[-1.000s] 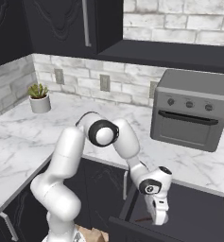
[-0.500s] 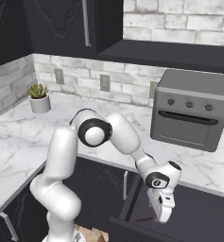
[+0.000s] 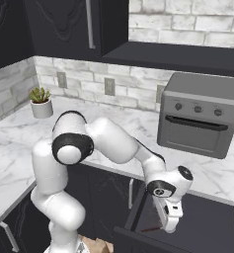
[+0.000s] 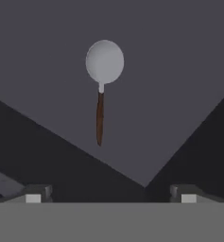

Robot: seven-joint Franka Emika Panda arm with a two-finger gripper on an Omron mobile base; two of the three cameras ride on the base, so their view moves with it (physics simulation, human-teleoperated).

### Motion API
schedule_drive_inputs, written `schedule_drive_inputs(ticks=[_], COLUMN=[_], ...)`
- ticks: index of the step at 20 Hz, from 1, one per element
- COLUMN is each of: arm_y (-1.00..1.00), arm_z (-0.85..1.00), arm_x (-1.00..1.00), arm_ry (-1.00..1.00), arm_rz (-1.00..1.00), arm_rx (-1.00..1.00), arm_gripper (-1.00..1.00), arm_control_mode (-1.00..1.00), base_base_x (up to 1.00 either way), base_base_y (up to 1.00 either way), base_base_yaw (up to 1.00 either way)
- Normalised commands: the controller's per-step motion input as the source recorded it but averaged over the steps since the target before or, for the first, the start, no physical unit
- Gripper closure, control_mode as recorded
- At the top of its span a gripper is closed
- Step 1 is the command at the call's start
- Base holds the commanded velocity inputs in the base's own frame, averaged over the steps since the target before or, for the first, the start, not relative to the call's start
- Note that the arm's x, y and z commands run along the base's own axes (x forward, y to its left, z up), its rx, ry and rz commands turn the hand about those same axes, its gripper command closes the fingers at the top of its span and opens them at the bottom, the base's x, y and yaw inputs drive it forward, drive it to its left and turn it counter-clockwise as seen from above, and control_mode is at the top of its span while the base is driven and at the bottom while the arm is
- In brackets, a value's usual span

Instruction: Organize the utensils by type. Pick up the wooden spoons from the counter and place them in the open cabinet. Then pick up the metallic utensils from the counter and place them in the open drawer.

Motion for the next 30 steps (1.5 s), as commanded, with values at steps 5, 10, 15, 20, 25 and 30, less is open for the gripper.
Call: schedule_drive_inputs(ticks=[5, 10, 15, 20, 25, 30], arm_y=[0.59, 0.74, 0.90, 0.97, 0.78, 0.69], arm_z=[0.75, 0.79, 0.50, 0.60, 0.74, 0.67], arm_x=[-0.13, 0.00, 0.00, 0.07, 0.26, 0.43], arm_ry=[-0.19, -0.07, -0.19, -0.08, 0.01, 0.06], arm_rz=[0.09, 0.04, 0.10, 0.13, 0.21, 0.29], arm_rx=[-0.10, -0.23, -0.18, -0.11, -0.05, -0.04], arm_gripper=[-1.00, -1.00, -1.00, -1.00, -1.00, -1.00], arm_control_mode=[-1.00, -1.00, -1.00, -1.00, -1.00, -1.00], base_base_x=[0.00, 0.00, 0.00, 0.00, 0.00, 0.00], base_base_y=[0.00, 0.00, 0.00, 0.00, 0.00, 0.00], base_base_yaw=[0.00, 0.00, 0.00, 0.00, 0.00, 0.00])
